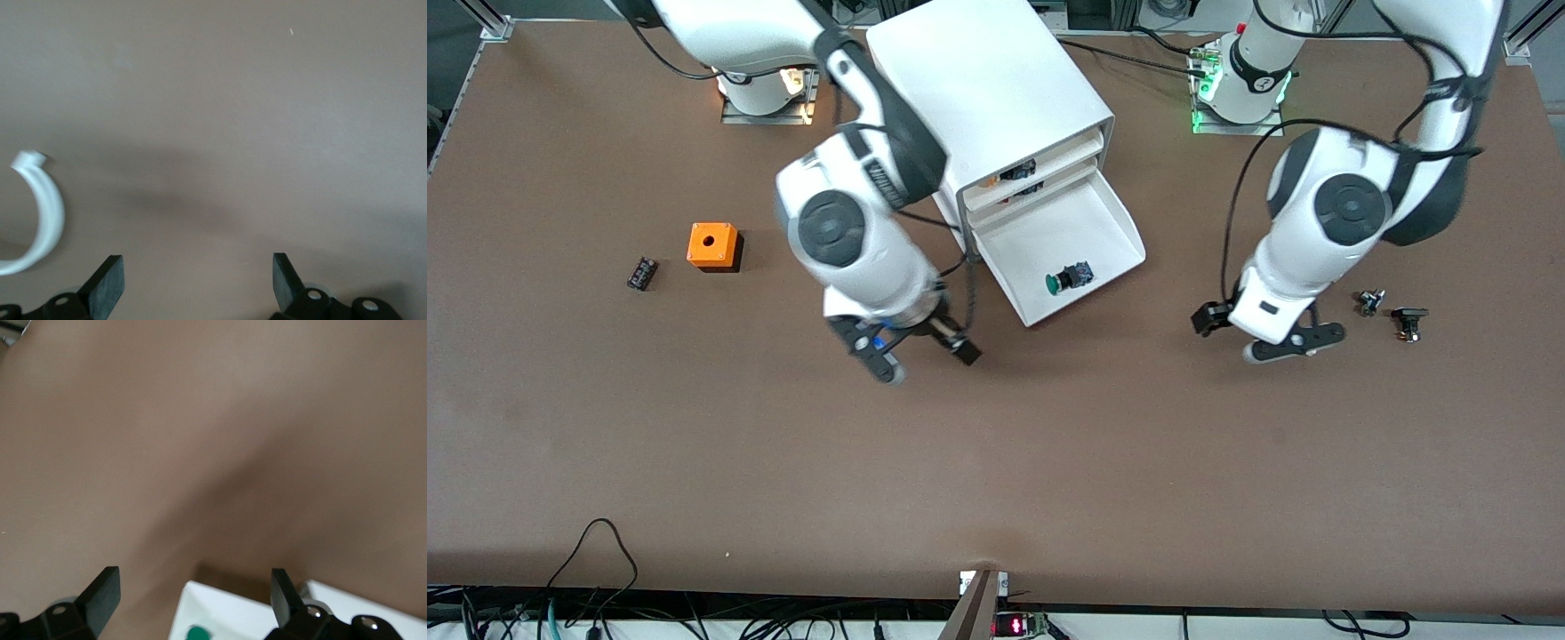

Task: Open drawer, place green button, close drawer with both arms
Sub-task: 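Release the button in the drawer and lift the right gripper away, then push the drawer shut with the left gripper while the right gripper retracts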

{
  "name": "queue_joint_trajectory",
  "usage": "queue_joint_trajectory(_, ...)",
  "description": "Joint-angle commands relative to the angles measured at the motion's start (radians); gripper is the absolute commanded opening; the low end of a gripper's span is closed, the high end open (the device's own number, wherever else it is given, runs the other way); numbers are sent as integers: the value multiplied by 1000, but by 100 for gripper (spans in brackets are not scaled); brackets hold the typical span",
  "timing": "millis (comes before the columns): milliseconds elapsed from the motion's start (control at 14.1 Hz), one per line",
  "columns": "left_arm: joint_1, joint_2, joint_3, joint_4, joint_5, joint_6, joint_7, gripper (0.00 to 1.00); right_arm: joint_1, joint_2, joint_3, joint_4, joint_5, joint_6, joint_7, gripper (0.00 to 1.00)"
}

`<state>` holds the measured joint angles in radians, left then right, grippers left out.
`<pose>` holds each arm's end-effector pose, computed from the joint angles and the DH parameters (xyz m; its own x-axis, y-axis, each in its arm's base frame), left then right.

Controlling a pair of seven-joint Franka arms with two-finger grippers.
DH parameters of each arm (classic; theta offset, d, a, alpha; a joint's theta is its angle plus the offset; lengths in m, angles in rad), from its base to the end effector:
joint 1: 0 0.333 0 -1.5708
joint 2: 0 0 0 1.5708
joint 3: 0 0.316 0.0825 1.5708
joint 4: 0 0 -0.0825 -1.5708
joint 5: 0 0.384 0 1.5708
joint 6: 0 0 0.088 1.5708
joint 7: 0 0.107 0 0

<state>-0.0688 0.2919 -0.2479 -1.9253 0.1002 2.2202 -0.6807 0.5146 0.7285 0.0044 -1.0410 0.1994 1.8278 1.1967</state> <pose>0.5871 -0.1816 0.3448 0.9508 0.3092 0.0165 0.3092 -0.9510 0.0006 0.6517 0.3895 0.4189 0.7456 -0.6459 -0.1640 -0.6651 -0.7368 -0.1215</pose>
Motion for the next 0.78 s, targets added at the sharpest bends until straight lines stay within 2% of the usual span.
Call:
queue_joint_trajectory(0, -2, 85, -82, -27, 6, 114, -166, 98, -94, -76, 14, -124, 29, -28, -236, 100)
queue_joint_trajectory(71, -3, 116, -106, -27, 6, 152, -180, 98, -129, -93, 14, -164, 29, -30, -317, 100)
queue_joint_trajectory(354, -64, 153, -119, -66, 6, 177, -222, 98, -257, -170, 3, -335, 22, -31, -647, 100)
queue_joint_trajectory(708, -118, 191, -120, -77, 13, 208, -339, 98, -288, -260, -142, -468, 9, -42, -1006, 100)
